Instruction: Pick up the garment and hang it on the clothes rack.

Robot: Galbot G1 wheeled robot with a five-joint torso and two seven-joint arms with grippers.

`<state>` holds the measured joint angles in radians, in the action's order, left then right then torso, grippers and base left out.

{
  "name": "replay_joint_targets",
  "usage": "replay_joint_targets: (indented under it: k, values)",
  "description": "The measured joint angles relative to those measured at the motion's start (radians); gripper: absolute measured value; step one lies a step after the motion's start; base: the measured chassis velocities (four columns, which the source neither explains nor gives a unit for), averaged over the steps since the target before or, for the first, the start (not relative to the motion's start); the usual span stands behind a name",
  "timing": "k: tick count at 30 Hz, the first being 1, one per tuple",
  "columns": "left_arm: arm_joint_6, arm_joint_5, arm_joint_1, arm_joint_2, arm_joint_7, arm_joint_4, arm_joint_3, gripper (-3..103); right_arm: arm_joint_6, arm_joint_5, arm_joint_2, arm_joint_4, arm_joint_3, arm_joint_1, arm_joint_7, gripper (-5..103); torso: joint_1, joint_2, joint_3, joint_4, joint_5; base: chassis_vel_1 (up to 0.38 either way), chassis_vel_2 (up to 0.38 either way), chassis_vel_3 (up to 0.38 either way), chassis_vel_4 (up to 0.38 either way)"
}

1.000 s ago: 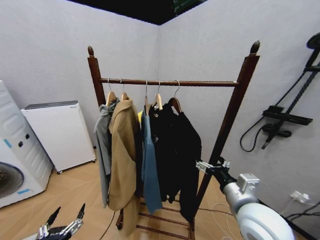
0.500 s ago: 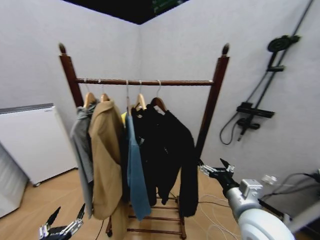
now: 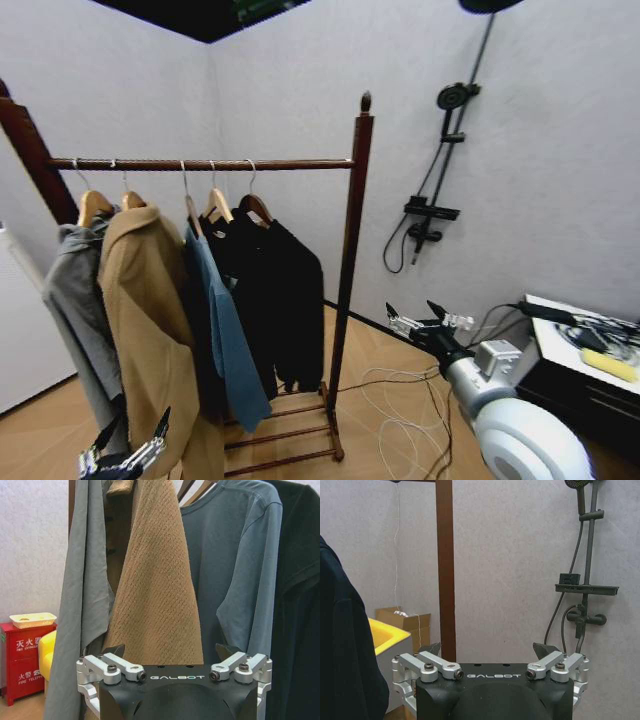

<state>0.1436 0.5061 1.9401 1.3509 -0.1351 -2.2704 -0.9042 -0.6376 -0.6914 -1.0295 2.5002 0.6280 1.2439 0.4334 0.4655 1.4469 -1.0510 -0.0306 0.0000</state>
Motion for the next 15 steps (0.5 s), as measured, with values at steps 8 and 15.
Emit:
replay_joint_targets:
  k: [8,15]
  values:
    - [0.000,0.000,0.000,0.000,0.000,0.000,0.000,100,0.000,0.016,-0.031,0.000,-0.012,0.010,0.002,100,0.000,0.000,0.000,0.0001,-0.0001,0.103,-0.093,-0.089,0.097]
    - [0.000,0.000,0.000,0.000,0.000,0.000,0.000,100,0.009,0.019,-0.035,0.000,0.015,0.020,0.002,100,0.000,0.000,0.000,0.0002,0.0000,0.097,-0.127,-0.113,0.099]
